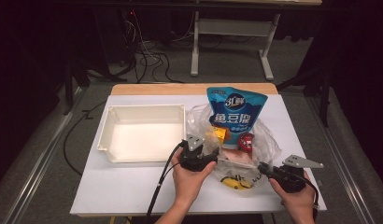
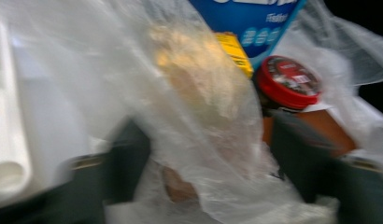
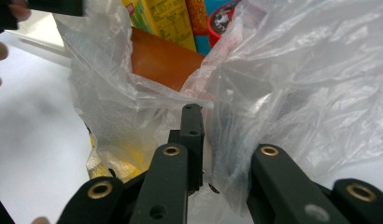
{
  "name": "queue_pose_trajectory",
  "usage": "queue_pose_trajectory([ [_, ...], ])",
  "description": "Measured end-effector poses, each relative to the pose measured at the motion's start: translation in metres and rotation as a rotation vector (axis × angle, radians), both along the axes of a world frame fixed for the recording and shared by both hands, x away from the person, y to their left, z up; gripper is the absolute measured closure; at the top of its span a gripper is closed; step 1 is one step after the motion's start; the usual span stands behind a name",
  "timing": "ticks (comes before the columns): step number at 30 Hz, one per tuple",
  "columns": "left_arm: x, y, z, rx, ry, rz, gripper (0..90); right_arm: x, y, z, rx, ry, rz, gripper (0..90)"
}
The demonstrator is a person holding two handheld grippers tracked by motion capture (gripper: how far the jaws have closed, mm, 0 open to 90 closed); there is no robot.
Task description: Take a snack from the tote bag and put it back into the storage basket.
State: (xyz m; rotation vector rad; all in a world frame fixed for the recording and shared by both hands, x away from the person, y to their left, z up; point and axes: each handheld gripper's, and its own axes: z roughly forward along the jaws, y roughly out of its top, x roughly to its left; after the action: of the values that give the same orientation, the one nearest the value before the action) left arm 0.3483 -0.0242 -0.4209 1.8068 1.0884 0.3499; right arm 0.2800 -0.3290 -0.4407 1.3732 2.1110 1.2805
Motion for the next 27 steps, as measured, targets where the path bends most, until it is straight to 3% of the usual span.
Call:
queue_pose_trajectory([
  [1,0.001,0.002,-0.001,0.003,-0.001,-0.015,66.9,-0.001,0.0,0.001,-0.001,-0.004,-0.003,82.8],
  [3,0.001,0.007,-0.003,-0.011,0.018,-0.027,89.5,-0.001,-0.002,0.001,0.008,0.0,-0.012,83.8],
  [8,-0.005,0.025,-0.022,0.043,0.059,0.014,90.0,0.001,-0.004,-0.001,0.001,0.026,-0.033,85.1],
  [11,-0.003,0.038,-0.04,0.046,0.12,0.047,90.0,0.002,-0.002,-0.002,0.004,0.027,-0.015,84.9],
  [14,0.0,0.034,-0.059,0.124,0.184,0.0,90.0,0.005,0.004,-0.003,-0.014,0.034,-0.006,86.4],
  [16,0.001,0.032,-0.06,0.116,0.175,-0.005,90.0,0.006,0.006,-0.002,-0.026,0.04,-0.012,87.7],
  [18,0.003,0.032,-0.06,0.089,0.192,-0.024,89.9,0.005,0.004,-0.002,-0.033,0.047,-0.019,89.1],
  [19,0.004,0.031,-0.061,0.067,0.202,-0.043,89.8,0.005,0.002,-0.002,-0.035,0.065,-0.028,89.4],
  [21,0.002,0.029,-0.062,0.058,0.183,-0.077,89.7,0.005,-0.004,-0.007,-0.055,0.105,-0.048,90.0],
  [24,-0.002,0.02,-0.063,0.072,0.172,-0.125,89.8,0.007,-0.014,-0.014,-0.084,0.163,-0.086,90.0],
  [27,-0.003,0.018,-0.062,0.091,0.162,-0.139,89.8,0.015,-0.015,-0.028,-0.118,0.244,-0.105,90.0],
])
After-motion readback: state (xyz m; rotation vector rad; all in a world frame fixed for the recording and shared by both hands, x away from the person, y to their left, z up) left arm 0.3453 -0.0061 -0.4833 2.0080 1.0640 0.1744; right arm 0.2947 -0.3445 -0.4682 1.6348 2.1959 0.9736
